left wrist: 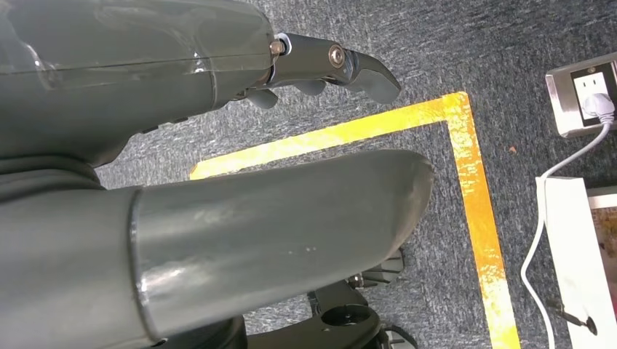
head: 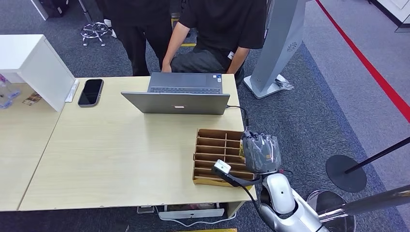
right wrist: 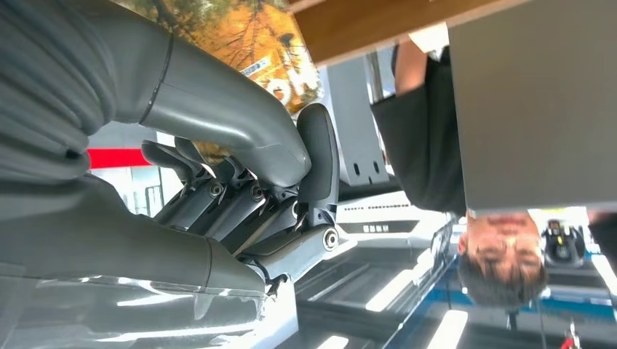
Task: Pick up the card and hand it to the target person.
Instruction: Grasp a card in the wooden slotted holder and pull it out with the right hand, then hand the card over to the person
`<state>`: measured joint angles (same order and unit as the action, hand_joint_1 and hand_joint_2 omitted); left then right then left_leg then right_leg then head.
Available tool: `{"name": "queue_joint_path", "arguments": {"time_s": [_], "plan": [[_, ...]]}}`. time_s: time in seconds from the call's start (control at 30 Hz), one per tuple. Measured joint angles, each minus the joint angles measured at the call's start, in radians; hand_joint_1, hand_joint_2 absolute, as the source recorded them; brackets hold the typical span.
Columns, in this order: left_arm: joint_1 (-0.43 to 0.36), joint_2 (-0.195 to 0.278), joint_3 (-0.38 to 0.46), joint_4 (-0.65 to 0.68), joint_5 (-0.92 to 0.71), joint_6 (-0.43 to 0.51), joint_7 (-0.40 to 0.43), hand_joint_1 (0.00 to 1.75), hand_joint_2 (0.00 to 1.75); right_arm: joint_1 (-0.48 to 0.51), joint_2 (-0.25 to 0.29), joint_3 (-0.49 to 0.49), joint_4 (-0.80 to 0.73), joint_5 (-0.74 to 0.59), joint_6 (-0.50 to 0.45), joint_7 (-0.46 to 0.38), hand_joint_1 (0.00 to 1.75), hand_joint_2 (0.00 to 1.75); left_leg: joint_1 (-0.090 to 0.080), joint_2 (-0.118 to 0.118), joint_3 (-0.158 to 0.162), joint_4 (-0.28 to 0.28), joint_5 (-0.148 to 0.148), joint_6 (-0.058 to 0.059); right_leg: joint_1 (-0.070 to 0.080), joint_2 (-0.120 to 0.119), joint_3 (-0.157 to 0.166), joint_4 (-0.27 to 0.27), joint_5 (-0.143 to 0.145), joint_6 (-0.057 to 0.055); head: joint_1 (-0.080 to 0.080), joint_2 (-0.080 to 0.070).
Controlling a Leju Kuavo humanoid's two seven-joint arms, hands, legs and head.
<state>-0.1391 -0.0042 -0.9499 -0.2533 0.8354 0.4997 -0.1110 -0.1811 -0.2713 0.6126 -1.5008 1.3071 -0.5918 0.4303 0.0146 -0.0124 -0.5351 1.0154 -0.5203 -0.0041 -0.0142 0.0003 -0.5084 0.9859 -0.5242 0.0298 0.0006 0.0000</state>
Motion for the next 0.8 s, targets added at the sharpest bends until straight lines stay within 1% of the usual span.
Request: {"name": "queue_joint_path", "arguments": {"time_s": [0.23,0.37,0.6,0.8], "plan": [[0.0,0.0,0.0,0.0,-0.002,0.0,0.0,0.0,0.0,-0.001,-0.001,-0.004,-0.022,-0.016,-0.057,0.001,1.75,1.75,0.0,0.0,0.0,0.0,0.0,0.0,0.0,0.0,0.0,0.0,0.0,0.0,0.0,0.0],[0.0,0.0,0.0,0.0,-0.004,0.0,0.0,0.0,0.0,-0.002,-0.001,-0.01,-0.03,-0.055,-0.091,-0.012,1.75,1.75,0.0,0.0,0.0,0.0,0.0,0.0,0.0,0.0,0.0,0.0,0.0,0.0,0.0,0.0],[-0.001,-0.002,0.0,0.0,-0.008,-0.002,0.0,0.0,0.0,-0.006,0.016,-0.049,-0.042,-0.132,-0.104,-0.11,1.75,1.75,0.0,0.0,0.0,0.0,0.0,0.0,0.0,0.0,0.0,0.0,0.0,0.0,0.0,0.0],[-0.001,-0.003,0.0,0.0,-0.016,-0.002,0.001,0.0,0.0,-0.008,0.04,-0.093,-0.044,-0.166,-0.106,-0.159,1.75,1.75,0.0,0.0,0.0,0.0,0.0,0.0,0.0,0.0,0.0,0.0,0.0,0.0,0.0,0.0]]}}
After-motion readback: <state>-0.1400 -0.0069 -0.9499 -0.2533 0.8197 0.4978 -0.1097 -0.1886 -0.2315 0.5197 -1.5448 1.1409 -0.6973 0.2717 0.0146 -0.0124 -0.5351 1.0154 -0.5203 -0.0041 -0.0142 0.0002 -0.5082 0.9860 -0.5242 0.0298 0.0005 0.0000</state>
